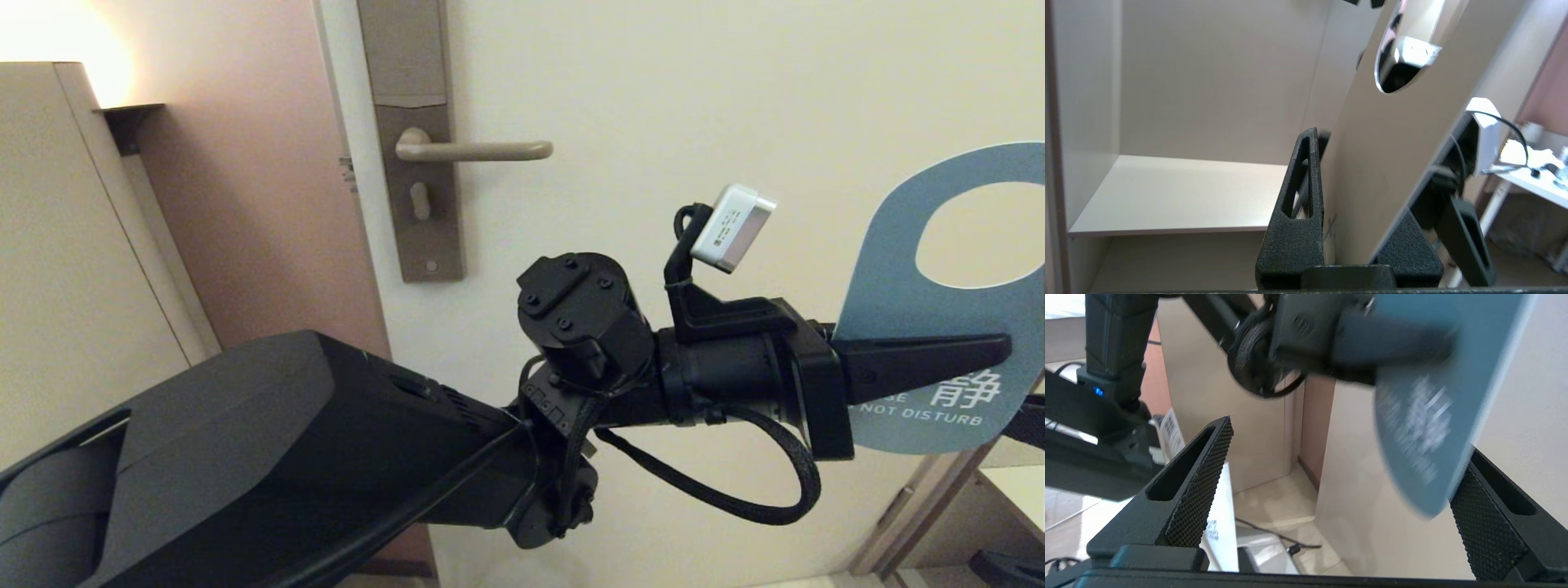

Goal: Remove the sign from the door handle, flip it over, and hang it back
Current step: Hand it to the other hand

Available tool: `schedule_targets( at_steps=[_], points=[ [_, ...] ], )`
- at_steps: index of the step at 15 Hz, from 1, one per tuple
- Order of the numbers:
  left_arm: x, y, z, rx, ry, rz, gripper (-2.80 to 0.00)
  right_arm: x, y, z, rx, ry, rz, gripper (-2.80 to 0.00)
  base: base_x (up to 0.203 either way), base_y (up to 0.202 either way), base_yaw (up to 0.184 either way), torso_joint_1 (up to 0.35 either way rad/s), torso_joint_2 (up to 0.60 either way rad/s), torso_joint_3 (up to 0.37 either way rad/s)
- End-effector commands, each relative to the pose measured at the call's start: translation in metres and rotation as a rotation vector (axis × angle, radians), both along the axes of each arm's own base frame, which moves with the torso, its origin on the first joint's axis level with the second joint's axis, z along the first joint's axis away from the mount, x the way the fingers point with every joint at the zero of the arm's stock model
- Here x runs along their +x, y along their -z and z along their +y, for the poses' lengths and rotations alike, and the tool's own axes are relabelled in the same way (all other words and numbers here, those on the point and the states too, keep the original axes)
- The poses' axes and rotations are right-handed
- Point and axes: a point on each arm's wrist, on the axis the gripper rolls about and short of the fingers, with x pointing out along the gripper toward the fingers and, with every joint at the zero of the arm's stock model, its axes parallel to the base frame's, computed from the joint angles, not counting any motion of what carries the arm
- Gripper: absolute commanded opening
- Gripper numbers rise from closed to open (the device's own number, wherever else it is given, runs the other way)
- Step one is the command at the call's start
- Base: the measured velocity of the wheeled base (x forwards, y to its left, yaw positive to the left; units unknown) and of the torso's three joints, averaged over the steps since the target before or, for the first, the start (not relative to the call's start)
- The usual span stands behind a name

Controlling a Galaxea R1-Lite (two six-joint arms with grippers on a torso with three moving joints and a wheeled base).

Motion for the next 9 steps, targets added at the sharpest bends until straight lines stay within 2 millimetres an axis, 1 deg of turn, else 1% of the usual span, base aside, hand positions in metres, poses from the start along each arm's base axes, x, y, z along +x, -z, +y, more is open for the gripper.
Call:
schedule_targets(
  at_steps=[1, 3, 7, 9],
  points=[
    [-0.002, -0.001, -0.002, -0.013, -0.008, 0.007, -2.8, -0.003, 0.006, -0.001, -0.001, -0.005, 0.009, 0.0, 0.0, 0.0, 0.0, 0.0, 0.0, 0.0],
    [-0.007, -0.001, -0.005, -0.015, -0.002, 0.011, -2.8, -0.001, 0.007, 0.0, -0.003, -0.005, 0.019, 0.0, 0.0, 0.0, 0.0, 0.0, 0.0, 0.0],
    [-0.007, -0.002, -0.004, -0.042, -0.029, 0.018, -2.8, 0.001, 0.003, 0.001, 0.001, -0.009, 0.002, 0.0, 0.0, 0.0, 0.0, 0.0, 0.0, 0.0],
    [-0.007, -0.003, -0.003, -0.042, -0.03, 0.02, -2.8, 0.008, -0.001, 0.003, 0.01, -0.014, -0.035, 0.0, 0.0, 0.0, 0.0, 0.0, 0.0, 0.0]
  ],
)
